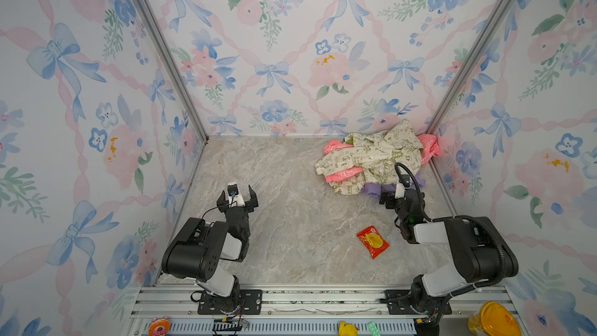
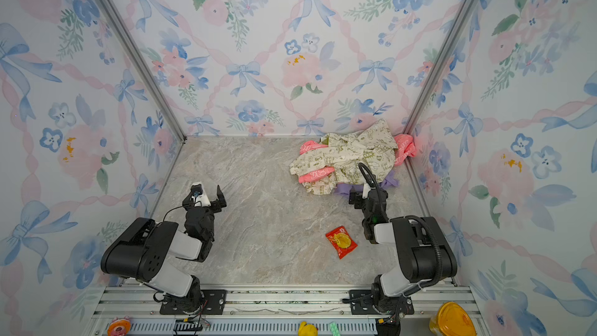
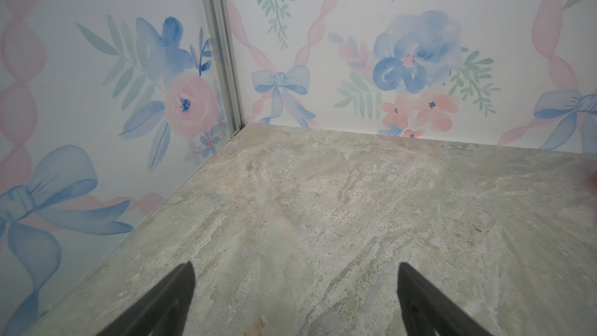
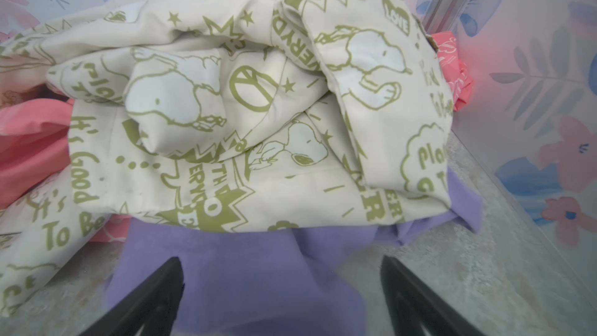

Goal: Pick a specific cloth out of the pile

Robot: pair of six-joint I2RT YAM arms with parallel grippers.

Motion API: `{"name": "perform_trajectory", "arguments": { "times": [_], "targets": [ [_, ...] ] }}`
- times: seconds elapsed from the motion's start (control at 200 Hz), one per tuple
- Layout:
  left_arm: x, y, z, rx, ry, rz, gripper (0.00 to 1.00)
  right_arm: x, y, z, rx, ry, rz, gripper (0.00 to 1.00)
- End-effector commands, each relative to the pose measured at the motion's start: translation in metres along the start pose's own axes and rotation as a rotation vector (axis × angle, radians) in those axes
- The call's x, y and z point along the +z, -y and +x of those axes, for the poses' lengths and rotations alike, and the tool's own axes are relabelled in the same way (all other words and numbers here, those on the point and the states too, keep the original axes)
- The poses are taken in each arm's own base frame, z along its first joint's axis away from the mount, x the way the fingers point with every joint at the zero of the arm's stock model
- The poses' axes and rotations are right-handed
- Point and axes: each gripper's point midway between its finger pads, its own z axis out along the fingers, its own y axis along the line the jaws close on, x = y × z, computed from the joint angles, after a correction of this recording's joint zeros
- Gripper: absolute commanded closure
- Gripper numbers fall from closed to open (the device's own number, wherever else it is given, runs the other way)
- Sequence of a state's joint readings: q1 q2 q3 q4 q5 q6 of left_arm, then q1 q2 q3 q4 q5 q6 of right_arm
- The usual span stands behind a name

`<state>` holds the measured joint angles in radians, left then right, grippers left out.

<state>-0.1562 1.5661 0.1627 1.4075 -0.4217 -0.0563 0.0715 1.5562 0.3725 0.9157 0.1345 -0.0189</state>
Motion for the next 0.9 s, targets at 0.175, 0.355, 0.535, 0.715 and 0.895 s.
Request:
{"name": "perform_trajectory", "arguments": {
  "times": [0.175, 0.355, 0.535, 0.715, 0.895],
  "targets": [
    [0.0029, 0.0038, -0.0033, -0.017, 0.005, 0.02, 0.02, 0.0024, 0.0029, -0.0094, 0.023, 0.018, -0.004, 0.03],
    [0.0029, 0.004, -0.0032, -0.017, 0.005, 0.021, 0.02, 0.0026, 0.0031, -0.0093, 0.029, 0.017, -0.012, 0.03],
    [0.0031, 0.0038, -0.0025, -0.018, 0.002, 0.02, 0.02, 0.0026, 0.0031, -0.0094, 0.029, 0.018, -0.012, 0.03],
    [0.0029, 0.0034, -0.003, -0.019, 0.004, 0.019, 0.02, 0.0023, 0.0033, -0.0092, 0.023, 0.018, -0.005, 0.03],
    [0.0016, 0.0051, -0.0037, -0.016, 0.007, 0.031, 0.02, 0.0001, 0.0004, -0.0109, 0.006, 0.031, -0.002, 0.03]
  ]
}}
